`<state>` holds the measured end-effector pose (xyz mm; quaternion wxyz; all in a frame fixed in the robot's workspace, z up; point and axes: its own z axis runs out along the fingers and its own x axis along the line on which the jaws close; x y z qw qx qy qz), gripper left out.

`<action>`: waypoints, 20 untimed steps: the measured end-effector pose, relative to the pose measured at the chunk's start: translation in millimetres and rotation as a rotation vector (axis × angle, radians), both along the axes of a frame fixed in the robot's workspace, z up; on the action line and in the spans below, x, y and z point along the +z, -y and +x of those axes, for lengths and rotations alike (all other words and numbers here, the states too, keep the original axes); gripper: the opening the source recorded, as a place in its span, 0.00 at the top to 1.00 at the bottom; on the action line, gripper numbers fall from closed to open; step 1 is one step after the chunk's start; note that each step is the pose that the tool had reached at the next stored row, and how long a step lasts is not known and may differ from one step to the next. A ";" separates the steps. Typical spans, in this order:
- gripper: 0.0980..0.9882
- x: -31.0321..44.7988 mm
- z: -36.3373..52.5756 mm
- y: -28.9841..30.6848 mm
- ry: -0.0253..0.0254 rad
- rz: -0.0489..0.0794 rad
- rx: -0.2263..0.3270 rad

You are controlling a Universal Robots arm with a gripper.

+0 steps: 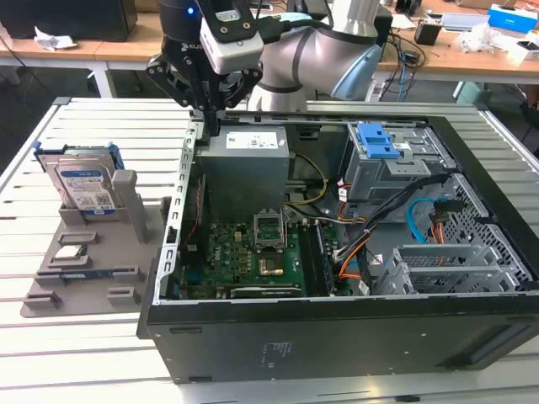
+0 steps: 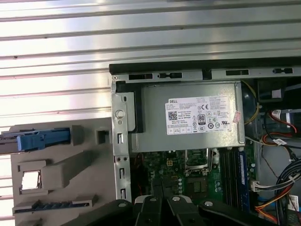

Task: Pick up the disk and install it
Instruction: 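Reach for the disk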

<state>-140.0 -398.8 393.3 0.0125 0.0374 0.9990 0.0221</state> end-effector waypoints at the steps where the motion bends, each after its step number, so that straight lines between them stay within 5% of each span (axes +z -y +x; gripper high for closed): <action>1: 0.99 0.0 -4.5 0.0 0.0000 0.000 0.000; 20: 0.99 0.0 -50.7 0.0 0.0000 0.000 0.000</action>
